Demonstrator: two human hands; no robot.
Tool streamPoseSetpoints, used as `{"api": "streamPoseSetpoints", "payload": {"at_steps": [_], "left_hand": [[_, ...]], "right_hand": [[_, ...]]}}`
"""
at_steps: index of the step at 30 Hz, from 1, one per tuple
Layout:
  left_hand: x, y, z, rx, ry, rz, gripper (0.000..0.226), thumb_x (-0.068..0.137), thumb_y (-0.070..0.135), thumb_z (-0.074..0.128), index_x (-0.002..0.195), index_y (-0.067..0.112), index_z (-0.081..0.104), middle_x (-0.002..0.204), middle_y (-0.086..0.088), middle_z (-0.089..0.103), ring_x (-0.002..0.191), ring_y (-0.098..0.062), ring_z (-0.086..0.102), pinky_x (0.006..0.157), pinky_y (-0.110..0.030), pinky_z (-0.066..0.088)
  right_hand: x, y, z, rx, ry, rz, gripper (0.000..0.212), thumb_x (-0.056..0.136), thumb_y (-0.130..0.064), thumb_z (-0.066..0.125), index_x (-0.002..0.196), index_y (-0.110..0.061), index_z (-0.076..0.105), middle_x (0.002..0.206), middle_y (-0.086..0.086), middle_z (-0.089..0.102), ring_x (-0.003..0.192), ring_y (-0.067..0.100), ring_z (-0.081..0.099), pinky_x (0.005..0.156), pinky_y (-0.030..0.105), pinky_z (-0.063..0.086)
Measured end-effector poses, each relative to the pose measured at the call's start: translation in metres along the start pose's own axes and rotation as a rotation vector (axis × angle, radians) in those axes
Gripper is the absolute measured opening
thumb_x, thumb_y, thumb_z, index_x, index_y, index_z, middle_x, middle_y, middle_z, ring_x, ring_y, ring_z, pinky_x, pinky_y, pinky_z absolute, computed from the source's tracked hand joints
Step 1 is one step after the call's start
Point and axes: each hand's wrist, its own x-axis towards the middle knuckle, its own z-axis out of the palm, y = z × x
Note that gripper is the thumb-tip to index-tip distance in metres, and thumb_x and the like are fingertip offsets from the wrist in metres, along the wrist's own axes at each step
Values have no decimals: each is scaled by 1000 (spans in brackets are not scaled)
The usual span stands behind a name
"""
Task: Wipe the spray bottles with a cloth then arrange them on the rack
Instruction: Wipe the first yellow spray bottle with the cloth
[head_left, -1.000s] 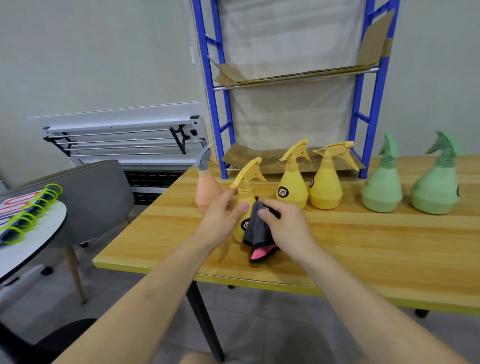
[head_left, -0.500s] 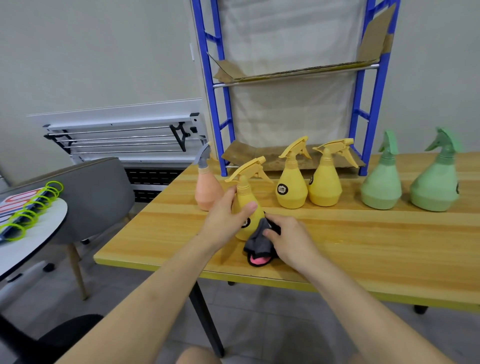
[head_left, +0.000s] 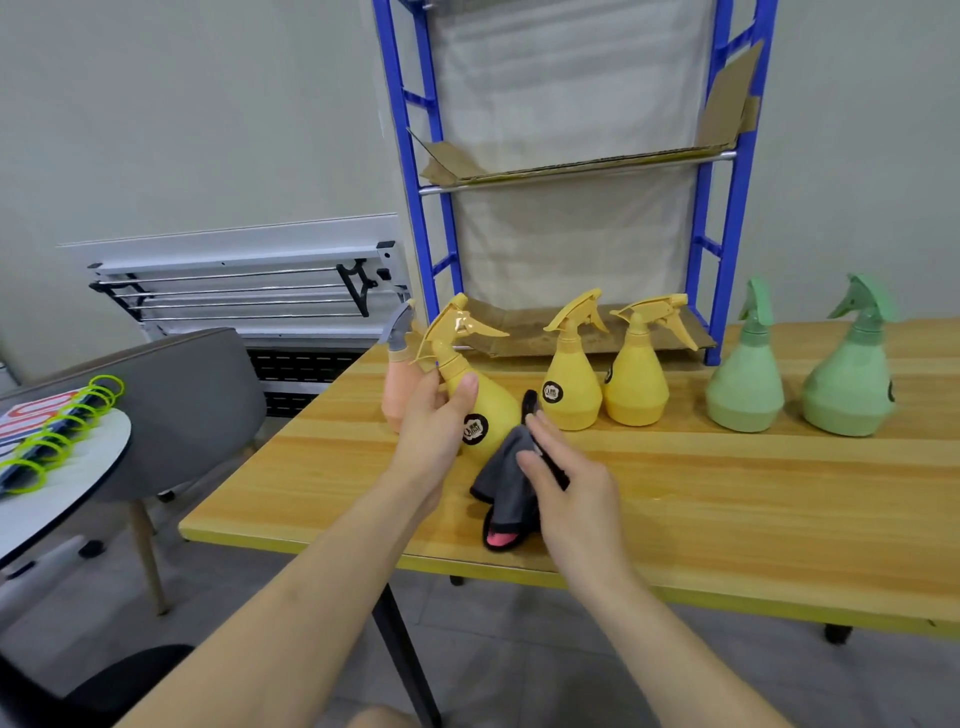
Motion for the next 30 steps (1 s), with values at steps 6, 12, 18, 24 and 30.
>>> {"api": "streamPoseSetpoints", "payload": {"at_steps": [6,12,18,24,30], "left_hand": [[-2,15,-1,-19,-59,7,21,106,32,53,125,29,63,102,27,70,115,-13,65,101,-43,53],[0,27,5,-100,-76,9,29,111,28,42,130,17,61,90,37,67,116,-15,62,108,-48,49],[2,24,14,-262,-12,-47,26,110,28,43,126,24,63,128,-4,71,127,-23,62,114,-53,44],[-3,29,12,-365,-39,13,33,110,27,42,131,8,58,122,-16,71,114,-26,67,111,-52,47],[-7,34,19,-325,-41,85,47,100,35,64,136,11,47,113,12,70,112,-10,68,109,-49,50]], "right_hand": [[17,3,0,195,5,161,30,107,-24,53,133,-27,69,130,-16,69,124,0,60,109,31,49],[16,-7,4,232,72,81,27,106,-24,54,125,-31,72,122,-14,73,117,2,64,104,36,53],[-1,-7,5,31,40,-179,46,103,-13,59,146,-27,52,152,-19,48,143,-10,35,116,13,30],[15,-14,-6,274,13,29,36,108,-21,50,142,-29,58,133,-33,57,130,-15,49,115,22,41],[9,-22,-5,224,72,-66,37,106,-20,54,142,-30,57,135,-32,56,131,-15,47,111,13,38]]}}
